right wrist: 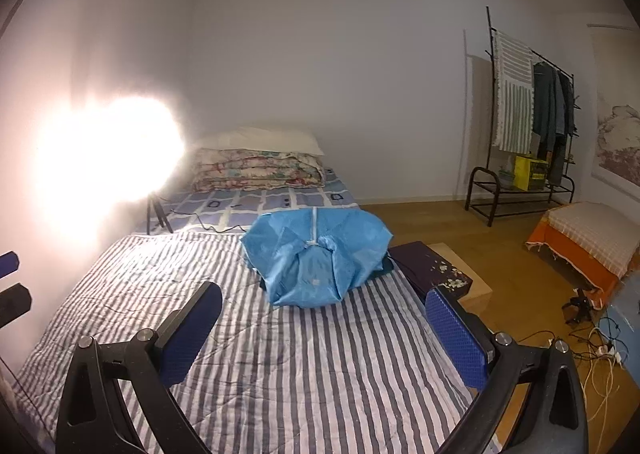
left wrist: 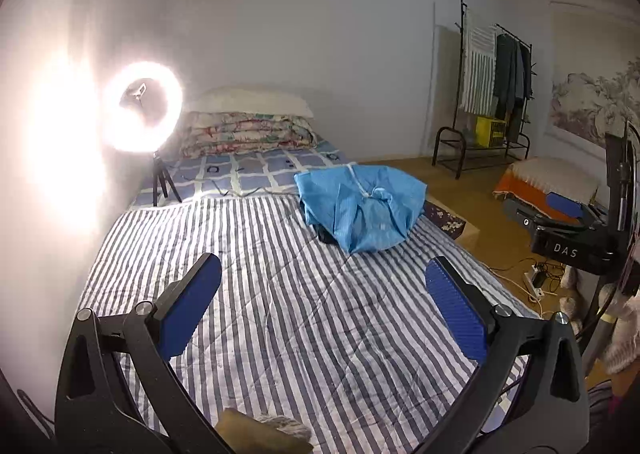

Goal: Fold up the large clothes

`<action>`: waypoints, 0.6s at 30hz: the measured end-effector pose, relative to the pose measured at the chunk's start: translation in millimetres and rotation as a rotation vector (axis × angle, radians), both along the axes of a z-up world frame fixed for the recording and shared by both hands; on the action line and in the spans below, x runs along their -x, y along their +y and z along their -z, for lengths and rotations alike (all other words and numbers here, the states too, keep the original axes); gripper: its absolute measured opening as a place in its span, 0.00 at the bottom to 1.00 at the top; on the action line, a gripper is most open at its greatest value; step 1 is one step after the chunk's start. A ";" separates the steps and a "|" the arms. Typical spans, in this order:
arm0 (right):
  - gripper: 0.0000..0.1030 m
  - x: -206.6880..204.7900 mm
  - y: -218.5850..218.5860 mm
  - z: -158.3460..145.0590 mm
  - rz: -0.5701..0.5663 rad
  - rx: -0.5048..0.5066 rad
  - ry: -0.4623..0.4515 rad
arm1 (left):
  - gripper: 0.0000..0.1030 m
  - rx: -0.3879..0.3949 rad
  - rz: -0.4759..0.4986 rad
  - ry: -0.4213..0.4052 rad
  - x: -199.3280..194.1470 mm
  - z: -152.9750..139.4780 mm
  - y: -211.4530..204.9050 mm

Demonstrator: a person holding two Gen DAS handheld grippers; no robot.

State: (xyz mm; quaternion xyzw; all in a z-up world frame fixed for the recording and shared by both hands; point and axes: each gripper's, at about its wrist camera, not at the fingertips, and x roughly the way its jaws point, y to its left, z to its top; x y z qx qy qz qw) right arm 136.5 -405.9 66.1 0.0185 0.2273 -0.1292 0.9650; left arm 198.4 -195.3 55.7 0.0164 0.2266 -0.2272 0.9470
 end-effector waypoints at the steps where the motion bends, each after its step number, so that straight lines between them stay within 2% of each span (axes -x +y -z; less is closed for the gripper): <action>1: 1.00 -0.3 -0.9 2.9 0.006 0.000 -0.002 | 1.00 0.000 -0.001 0.007 -0.6 1.8 0.4; 9: 1.00 -5.0 -7.5 17.8 0.033 0.005 -0.004 | 1.00 -0.009 -0.013 0.034 -2.9 11.9 -1.2; 18: 1.00 -10.4 3.4 27.3 0.006 0.065 0.017 | 1.00 -0.022 -0.017 0.045 -1.3 16.5 -2.4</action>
